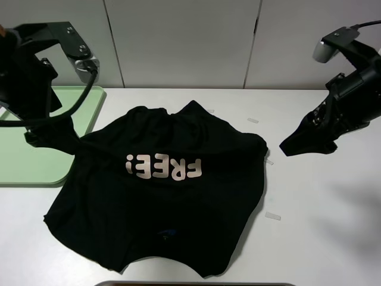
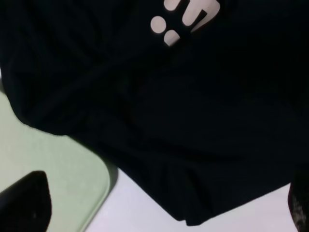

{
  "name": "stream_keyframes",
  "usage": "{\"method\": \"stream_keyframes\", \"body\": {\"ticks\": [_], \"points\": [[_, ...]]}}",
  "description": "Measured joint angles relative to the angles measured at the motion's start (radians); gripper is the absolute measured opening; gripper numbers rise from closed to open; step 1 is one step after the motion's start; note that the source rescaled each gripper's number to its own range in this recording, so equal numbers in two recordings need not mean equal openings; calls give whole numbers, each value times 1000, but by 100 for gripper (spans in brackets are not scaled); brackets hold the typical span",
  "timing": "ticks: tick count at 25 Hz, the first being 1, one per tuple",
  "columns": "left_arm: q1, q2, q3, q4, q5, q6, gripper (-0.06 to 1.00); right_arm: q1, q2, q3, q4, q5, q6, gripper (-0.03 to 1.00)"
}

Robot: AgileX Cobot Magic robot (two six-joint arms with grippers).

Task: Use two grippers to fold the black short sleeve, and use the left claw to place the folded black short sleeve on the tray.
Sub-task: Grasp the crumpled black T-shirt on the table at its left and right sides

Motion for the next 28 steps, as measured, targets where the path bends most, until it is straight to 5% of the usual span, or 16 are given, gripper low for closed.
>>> {"method": "stream_keyframes", "body": {"ticks": [9, 14, 19, 28], "points": [[0, 21, 0, 17, -42, 218, 98, 36, 65, -3, 22, -158, -253, 100], [0, 21, 0, 21, -82, 339, 98, 208, 146, -4, -63, -282, -311, 100], [-1, 59, 1, -12, -108, 396, 98, 355, 282, -5, -250, -411, -200, 100], [-1, 78, 50, -18, -62, 409, 98, 368, 368, -5, -621, -467, 70, 100]]}}
